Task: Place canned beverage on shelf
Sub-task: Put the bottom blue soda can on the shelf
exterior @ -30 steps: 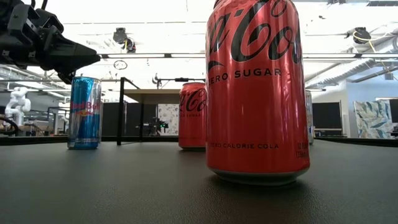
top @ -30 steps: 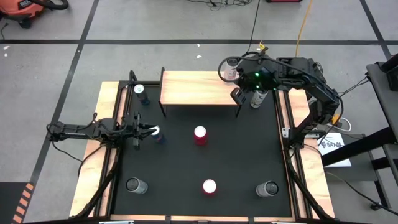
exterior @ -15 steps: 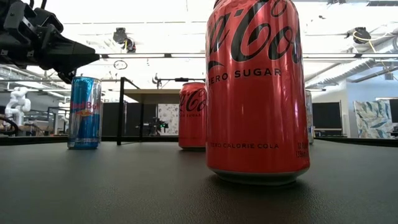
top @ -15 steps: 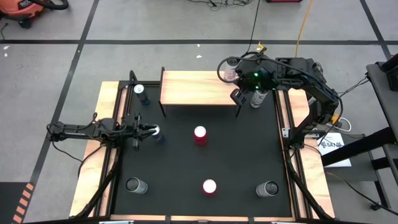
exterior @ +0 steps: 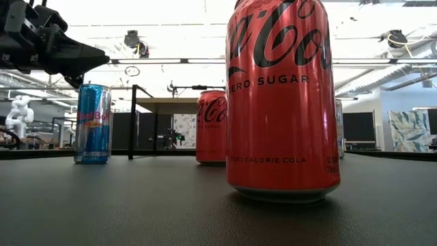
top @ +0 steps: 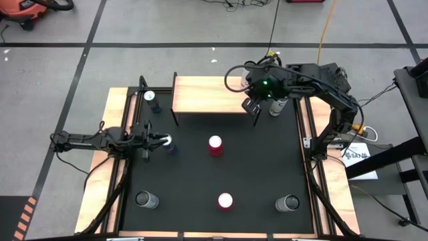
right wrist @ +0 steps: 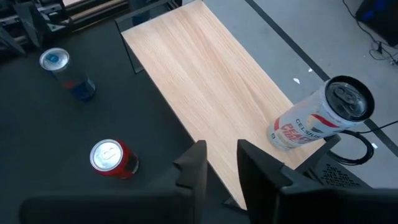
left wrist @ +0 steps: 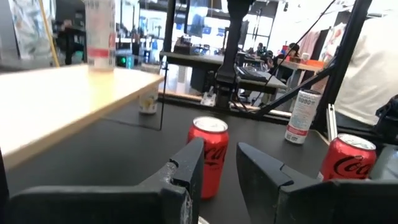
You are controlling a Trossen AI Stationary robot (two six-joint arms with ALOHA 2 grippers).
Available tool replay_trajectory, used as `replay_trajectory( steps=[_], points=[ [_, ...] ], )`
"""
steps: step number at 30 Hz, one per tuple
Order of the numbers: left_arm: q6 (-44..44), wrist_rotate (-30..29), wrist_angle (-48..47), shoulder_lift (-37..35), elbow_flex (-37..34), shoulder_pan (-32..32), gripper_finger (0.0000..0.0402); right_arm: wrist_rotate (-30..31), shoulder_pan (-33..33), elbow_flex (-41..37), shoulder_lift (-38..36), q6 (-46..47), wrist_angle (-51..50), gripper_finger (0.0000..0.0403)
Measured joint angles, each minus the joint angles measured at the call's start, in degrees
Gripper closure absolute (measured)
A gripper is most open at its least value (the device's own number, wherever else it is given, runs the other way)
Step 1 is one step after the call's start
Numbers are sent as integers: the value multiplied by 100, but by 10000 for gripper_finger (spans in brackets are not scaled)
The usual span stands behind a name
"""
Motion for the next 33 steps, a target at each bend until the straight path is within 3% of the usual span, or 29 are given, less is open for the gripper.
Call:
replay_trajectory(
  steps=[33],
  points=[
    [-42,289,145,0,12,-2,301,24,0,0,-20,-41,-4,307]
  ],
)
